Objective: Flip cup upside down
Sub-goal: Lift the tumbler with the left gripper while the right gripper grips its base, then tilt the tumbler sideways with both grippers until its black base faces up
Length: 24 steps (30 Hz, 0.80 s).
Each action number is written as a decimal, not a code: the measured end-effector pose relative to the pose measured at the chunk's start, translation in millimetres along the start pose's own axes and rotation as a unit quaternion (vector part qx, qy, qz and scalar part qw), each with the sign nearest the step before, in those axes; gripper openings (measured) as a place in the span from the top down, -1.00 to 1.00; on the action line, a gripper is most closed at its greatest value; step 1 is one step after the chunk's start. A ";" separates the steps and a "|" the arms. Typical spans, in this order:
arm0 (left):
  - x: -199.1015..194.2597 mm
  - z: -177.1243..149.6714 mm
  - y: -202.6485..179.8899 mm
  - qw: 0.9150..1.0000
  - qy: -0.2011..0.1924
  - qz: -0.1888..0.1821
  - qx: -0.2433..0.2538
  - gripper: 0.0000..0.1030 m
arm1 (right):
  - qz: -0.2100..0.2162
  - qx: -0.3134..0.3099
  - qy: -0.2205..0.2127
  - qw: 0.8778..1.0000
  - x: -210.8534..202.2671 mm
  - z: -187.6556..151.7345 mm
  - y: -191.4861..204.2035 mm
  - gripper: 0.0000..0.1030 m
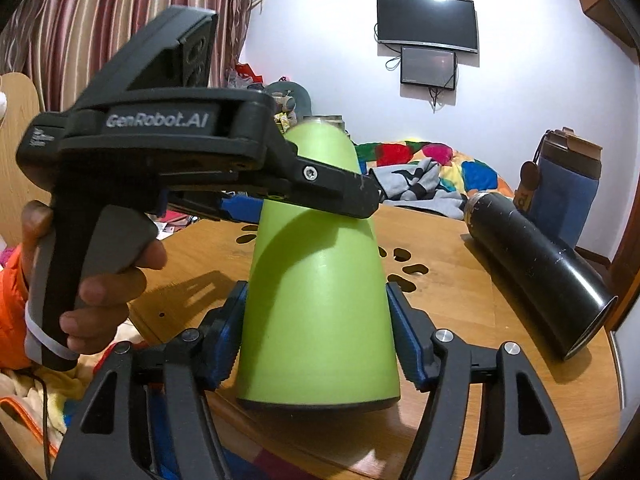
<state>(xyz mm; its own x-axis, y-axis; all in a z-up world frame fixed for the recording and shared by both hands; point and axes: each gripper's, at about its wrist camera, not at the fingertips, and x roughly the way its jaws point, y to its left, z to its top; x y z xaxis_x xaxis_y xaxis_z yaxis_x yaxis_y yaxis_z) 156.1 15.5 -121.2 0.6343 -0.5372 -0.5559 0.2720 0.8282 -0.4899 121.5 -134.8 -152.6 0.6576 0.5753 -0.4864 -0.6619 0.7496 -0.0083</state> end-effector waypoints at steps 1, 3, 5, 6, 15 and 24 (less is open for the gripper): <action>1.3 -0.2 1.7 1.000 0.001 0.000 -0.003 -0.67 | 0.002 0.002 0.001 1.000 0.2 -0.4 -0.3 -0.20; 3.1 -1.7 7.9 1.000 0.004 -0.001 -0.014 -0.69 | 0.003 0.004 0.001 1.000 -0.5 -0.9 0.3 -0.20; 6.0 -1.9 13.1 1.000 0.012 -0.006 -0.028 -0.70 | 0.004 0.006 0.002 1.000 -0.4 -1.4 0.5 -0.20; 7.6 -2.2 15.6 0.999 0.016 -0.009 -0.035 -0.71 | 0.004 0.007 0.003 1.000 -0.8 -1.8 1.1 -0.20; 9.7 -3.3 25.2 0.997 0.035 -0.004 -0.062 -0.78 | 0.011 0.010 0.006 1.000 -0.1 -3.4 2.8 -0.20; 15.0 -4.8 35.0 0.994 0.061 0.010 -0.091 -0.84 | 0.014 0.010 0.013 1.000 2.6 -3.7 2.5 -0.20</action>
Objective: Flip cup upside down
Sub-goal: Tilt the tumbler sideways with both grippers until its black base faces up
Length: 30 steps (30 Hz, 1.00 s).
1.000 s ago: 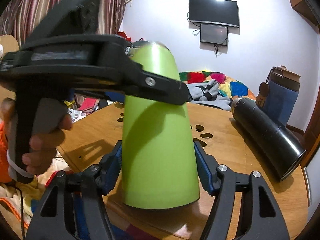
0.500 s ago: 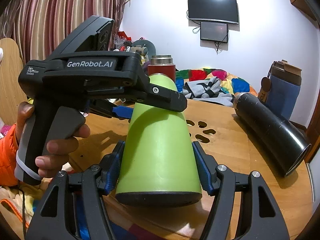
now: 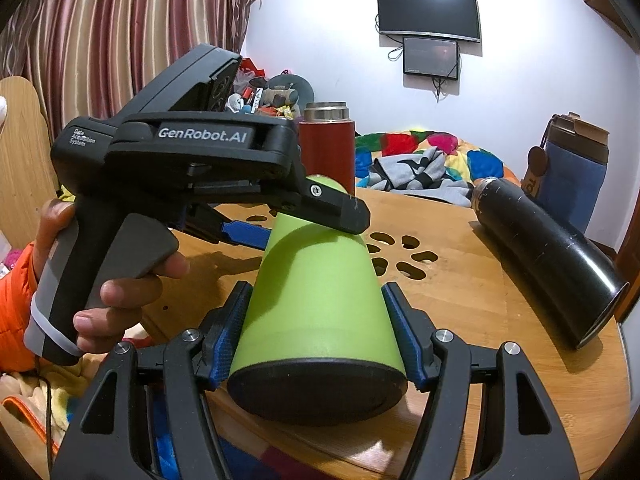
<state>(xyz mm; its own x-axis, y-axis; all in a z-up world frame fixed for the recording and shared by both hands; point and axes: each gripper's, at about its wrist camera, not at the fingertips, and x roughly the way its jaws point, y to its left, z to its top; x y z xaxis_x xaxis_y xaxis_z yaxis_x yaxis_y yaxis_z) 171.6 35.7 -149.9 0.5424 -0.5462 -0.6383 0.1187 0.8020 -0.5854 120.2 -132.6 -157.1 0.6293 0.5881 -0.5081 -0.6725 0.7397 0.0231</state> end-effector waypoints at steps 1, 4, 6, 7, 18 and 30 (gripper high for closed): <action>0.8 0.1 1.1 1.000 0.004 0.001 -0.004 -0.84 | 0.000 0.000 0.000 1.000 0.2 0.1 -0.3 -0.20; 0.6 0.4 1.4 1.000 0.009 0.003 -0.004 -0.85 | 0.001 -0.001 0.001 1.000 0.7 0.8 -0.8 -0.20; 0.0 0.7 -1.4 1.000 0.009 0.011 0.001 -0.86 | 0.002 -0.001 0.001 1.000 0.8 0.7 -0.8 -0.20; -0.9 0.7 -2.4 1.000 0.010 0.014 0.004 -0.87 | 0.002 -0.002 0.000 1.000 0.5 0.4 -0.9 -0.20; -30.6 -4.9 -29.4 0.983 -0.062 0.126 0.116 -0.95 | 0.005 0.012 0.006 1.000 1.4 -0.4 -8.5 -0.21; -37.3 -32.6 -75.5 0.948 -0.120 0.130 0.263 -0.42 | 0.005 0.041 0.029 0.999 -0.4 -15.7 -19.2 -0.22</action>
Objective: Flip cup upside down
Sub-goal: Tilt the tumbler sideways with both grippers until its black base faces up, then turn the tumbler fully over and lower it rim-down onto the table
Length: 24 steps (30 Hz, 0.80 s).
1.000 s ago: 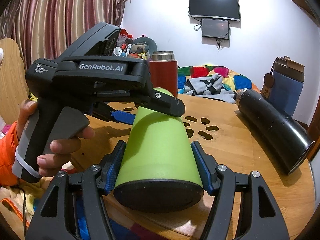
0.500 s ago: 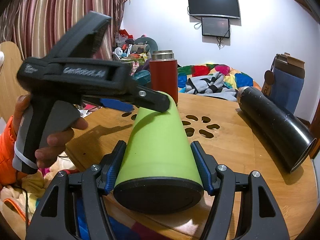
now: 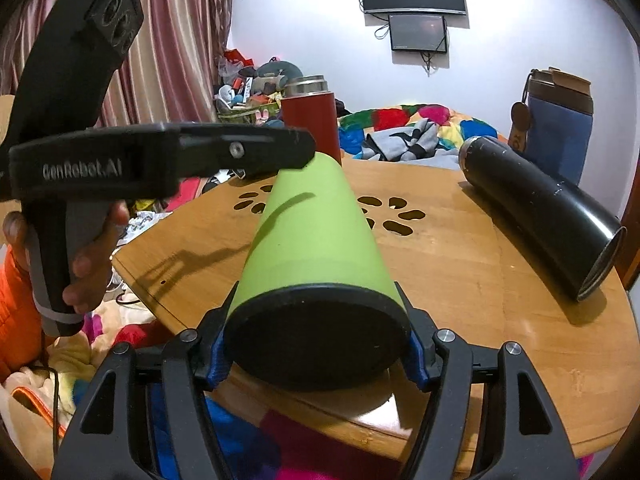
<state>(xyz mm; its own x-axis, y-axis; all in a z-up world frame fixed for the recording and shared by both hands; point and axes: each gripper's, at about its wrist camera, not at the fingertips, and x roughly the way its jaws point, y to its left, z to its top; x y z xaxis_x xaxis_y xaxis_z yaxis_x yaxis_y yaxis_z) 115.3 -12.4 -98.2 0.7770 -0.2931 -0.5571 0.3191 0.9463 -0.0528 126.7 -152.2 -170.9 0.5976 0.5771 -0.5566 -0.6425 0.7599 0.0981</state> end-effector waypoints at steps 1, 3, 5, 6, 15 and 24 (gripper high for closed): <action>0.7 -0.5 -0.9 1.000 0.002 -0.005 0.001 -0.29 | -0.002 0.000 -0.002 1.000 -0.6 0.2 0.3 -0.22; 2.4 -1.4 -0.7 1.000 0.007 -0.015 -0.001 -0.11 | -0.006 0.000 -0.009 1.000 -4.6 1.2 0.6 -0.22; 2.3 -1.6 1.7 1.000 0.010 -0.028 -0.010 0.02 | -0.010 0.000 -0.021 1.000 -10.2 3.6 -0.2 -0.22; 1.1 -1.0 4.1 0.999 0.009 -0.037 -0.017 0.08 | -0.012 -0.001 -0.026 1.000 -13.2 5.0 -0.5 -0.22; -14.2 6.3 11.4 0.996 -0.008 -0.080 -0.039 0.52 | -0.030 -0.017 -0.081 0.996 -43.8 25.2 4.7 -0.22; -31.0 15.2 10.4 0.993 -0.031 -0.102 -0.039 0.81 | -0.030 -0.033 -0.110 0.993 -56.0 52.0 14.8 -0.22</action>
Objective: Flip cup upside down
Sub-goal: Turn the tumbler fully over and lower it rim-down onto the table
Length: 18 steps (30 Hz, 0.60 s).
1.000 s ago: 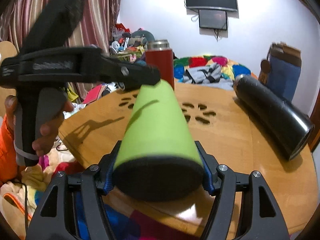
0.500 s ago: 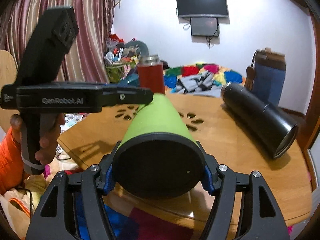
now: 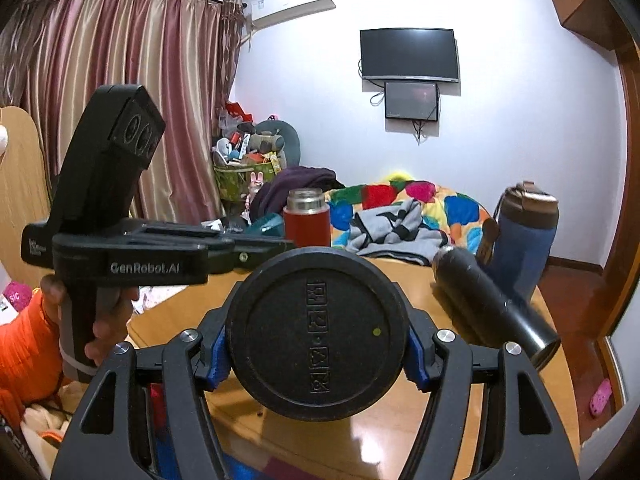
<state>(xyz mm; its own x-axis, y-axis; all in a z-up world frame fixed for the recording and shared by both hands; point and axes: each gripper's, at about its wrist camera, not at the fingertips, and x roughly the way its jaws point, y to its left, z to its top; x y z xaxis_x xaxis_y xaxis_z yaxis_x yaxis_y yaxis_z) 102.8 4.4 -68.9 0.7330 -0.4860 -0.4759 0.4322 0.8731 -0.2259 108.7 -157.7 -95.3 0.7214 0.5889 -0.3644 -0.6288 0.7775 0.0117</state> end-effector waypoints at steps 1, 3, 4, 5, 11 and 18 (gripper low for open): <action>-1.3 0.6 0.3 1.000 -0.001 -0.001 -0.001 0.81 | 0.001 0.000 -0.002 1.000 1.7 3.2 -0.3 -0.22; -4.6 2.2 0.9 1.000 -0.004 -0.003 -0.003 0.81 | 0.005 0.002 -0.006 1.000 2.1 9.8 -1.0 -0.22; -5.9 3.6 1.5 1.000 -0.005 -0.003 -0.004 0.81 | 0.007 0.002 -0.008 1.000 2.6 13.4 -0.6 -0.22; -8.2 5.2 2.1 1.000 -0.007 -0.004 -0.006 0.81 | 0.009 0.001 -0.011 1.000 2.7 16.2 0.2 -0.22; -28.8 19.6 9.3 0.999 -0.025 -0.014 -0.015 0.81 | 0.017 -0.010 -0.019 1.000 6.0 33.5 6.0 -0.22; -46.4 48.4 10.0 0.999 -0.041 -0.028 -0.012 0.71 | 0.014 -0.003 -0.014 1.000 23.2 51.0 5.6 -0.22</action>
<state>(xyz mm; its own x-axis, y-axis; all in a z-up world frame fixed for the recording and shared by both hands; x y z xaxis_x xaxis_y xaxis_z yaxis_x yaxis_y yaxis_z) 98.6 33.6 -7.9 0.7493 -0.5351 -0.3902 0.4615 0.8445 -0.2718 136.7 -128.4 -56.2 0.7110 0.6163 -0.3386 -0.6504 0.7594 0.0168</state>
